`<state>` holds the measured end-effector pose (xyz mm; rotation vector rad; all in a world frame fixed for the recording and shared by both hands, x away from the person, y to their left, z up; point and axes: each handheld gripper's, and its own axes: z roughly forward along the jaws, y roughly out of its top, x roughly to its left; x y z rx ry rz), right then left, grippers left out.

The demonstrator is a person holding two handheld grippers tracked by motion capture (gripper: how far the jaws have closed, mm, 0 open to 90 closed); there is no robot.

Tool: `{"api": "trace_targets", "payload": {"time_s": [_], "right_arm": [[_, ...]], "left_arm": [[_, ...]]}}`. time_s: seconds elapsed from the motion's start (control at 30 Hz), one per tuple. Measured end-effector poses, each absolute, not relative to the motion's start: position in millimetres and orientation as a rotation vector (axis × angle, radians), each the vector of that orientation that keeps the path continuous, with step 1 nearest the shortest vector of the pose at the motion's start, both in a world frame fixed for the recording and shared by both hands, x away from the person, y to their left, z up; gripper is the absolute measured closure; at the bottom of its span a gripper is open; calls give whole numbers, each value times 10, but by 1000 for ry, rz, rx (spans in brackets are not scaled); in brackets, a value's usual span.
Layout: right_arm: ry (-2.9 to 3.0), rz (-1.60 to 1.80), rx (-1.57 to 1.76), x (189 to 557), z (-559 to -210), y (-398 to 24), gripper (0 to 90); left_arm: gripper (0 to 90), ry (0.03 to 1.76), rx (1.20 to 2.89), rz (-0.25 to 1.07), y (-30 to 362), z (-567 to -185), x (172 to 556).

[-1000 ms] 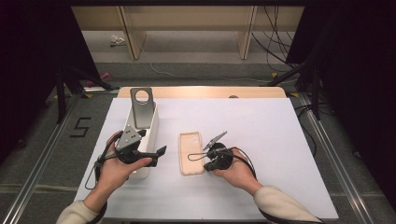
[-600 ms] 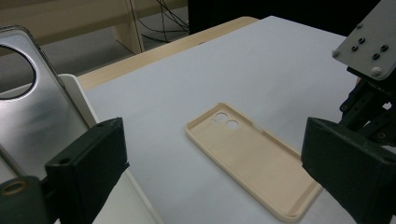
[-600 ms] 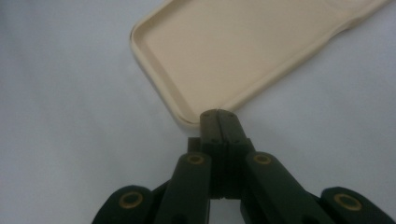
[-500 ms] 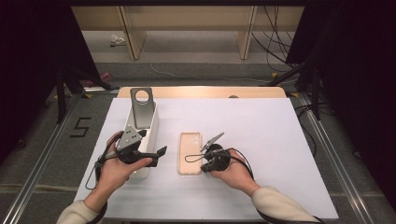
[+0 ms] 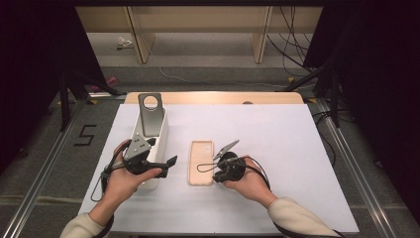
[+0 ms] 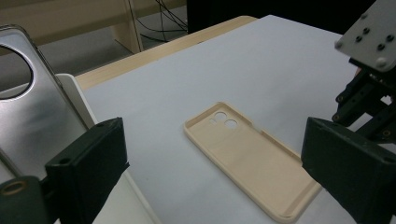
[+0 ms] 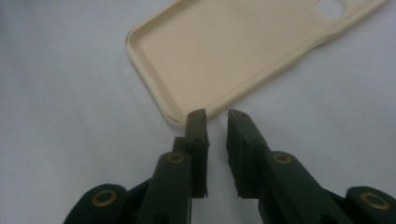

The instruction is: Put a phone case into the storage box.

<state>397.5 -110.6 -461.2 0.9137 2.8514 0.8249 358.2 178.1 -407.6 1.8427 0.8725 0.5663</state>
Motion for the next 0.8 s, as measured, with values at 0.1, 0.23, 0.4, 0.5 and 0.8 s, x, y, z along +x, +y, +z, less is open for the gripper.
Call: {"api": "trace_targets", "payload": {"time_s": [0.1,0.23,0.4,0.5,0.8], "right_arm": [[2778,891,931,3992,-4528,-1237,611],[2702,983,940,4023,-4416,-1512,445],[2620,1082,1002,4001,-4344,-1810,366],[2569,1137,985,3964,-4300,-1956,326],[2466,1181,1039,3924,-4273,-2287,269]], "left_arm": [[66,866,1845,565,1776,-4077,3579],[66,859,1855,563,1760,-4081,3570],[66,837,1876,565,1729,-4077,3560],[69,818,1897,567,1698,-4077,3554],[112,737,1983,554,1561,-4066,3531]]}}
